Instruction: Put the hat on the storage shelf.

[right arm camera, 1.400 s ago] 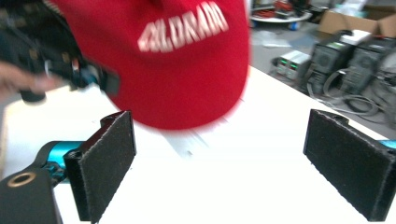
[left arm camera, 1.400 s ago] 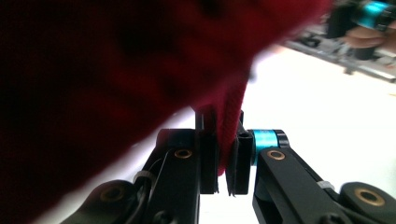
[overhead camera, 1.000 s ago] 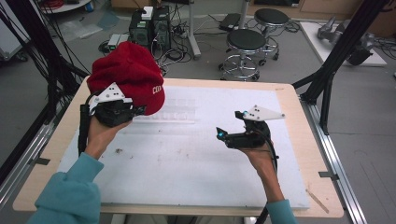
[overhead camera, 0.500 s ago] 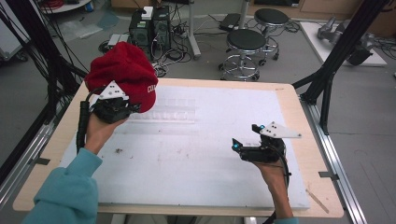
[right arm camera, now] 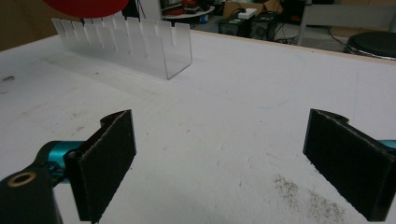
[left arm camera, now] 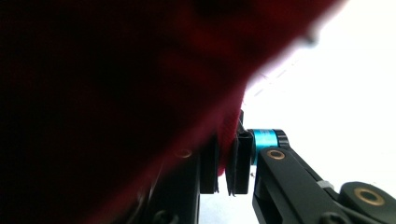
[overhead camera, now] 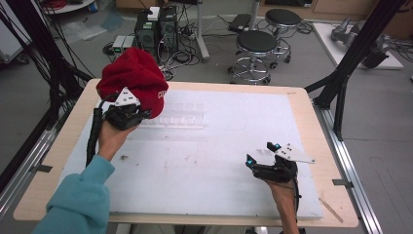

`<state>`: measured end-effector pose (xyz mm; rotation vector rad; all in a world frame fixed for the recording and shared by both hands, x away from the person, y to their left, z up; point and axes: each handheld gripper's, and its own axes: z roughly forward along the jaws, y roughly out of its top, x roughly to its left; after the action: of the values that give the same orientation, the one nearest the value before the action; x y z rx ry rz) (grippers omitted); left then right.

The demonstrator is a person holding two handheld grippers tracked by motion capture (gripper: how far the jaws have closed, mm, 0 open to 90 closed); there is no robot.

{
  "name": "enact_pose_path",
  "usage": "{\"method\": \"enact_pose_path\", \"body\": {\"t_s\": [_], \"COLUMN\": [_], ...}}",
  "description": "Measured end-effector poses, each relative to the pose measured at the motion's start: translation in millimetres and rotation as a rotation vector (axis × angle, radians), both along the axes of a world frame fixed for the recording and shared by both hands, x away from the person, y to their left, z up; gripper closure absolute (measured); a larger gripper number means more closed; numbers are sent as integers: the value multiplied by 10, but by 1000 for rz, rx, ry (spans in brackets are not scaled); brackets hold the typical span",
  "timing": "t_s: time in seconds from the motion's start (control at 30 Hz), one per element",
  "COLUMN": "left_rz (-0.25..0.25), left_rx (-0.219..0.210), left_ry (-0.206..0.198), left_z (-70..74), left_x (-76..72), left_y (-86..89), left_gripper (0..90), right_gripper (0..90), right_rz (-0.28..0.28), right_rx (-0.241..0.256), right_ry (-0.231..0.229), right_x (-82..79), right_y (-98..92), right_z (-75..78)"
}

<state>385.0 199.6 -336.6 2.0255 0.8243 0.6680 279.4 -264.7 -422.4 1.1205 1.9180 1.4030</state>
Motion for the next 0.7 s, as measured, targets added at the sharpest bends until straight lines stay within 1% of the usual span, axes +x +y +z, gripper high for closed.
{"method": "enact_pose_path", "body": {"t_s": [0.03, 0.07, 0.13, 0.17, 0.23, 0.33, 0.37, 0.4, 0.43, 0.47, 0.53, 0.6, 0.63, 0.7], "left_rz": [5, 12, 20, 29, 30, 40, 46, 49, 50, 51, 57, 54, 60, 66], "left_rx": [7, 12, 10, 1, -6, -2, -4, -5, -4, -9, -12, -15, -16, -23], "left_ry": [4, 9, 10, 5, 3, 6, 5, 5, 4, 4, 4, 5, 5, 10], "left_z": [-11, -23, -43, -55, -69, -93, -98, -101, -102, -106, -109, -115, -119, -125], "left_x": [8, 14, 24, 23, 21, 23, 24, 24, 27, 28, 28, 34, 36, 45], "left_y": [-12, -22, -31, -36, -33, -42, -46, -47, -49, -54, -67, -80, -90, -99], "left_gripper": [852, 851, 851, 851, 851, 852, 852, 852, 852, 852, 852, 851, 852, 852], "right_gripper": [82, 83, 83, 83, 82, 82, 83, 83, 84, 83, 83, 83, 83, 83], "right_rz": [-2, -2, -8, -10, -10, -4, -5, -6, -10, -14, -15, -24, -23, -24], "right_rx": [-7, -15, -21, -19, -17, -20, -20, -16, -4, -9, -1, -19, -19, -12], "right_ry": [16, 20, 18, 14, 18, 43, 45, 12, -5, -2, 22, 36, 40, 29], "right_x": [1, 7, 15, 18, 32, 42, 31, 15, -14, -20, -31, -33, -32, -32], "right_y": [6, 11, 25, 30, 34, 18, 13, -3, -19, -42, -86, -99, -100, -89], "right_z": [-13, -23, -33, -37, -51, -67, -64, -74, -89, -105, -160, -182, -185, -182]}}
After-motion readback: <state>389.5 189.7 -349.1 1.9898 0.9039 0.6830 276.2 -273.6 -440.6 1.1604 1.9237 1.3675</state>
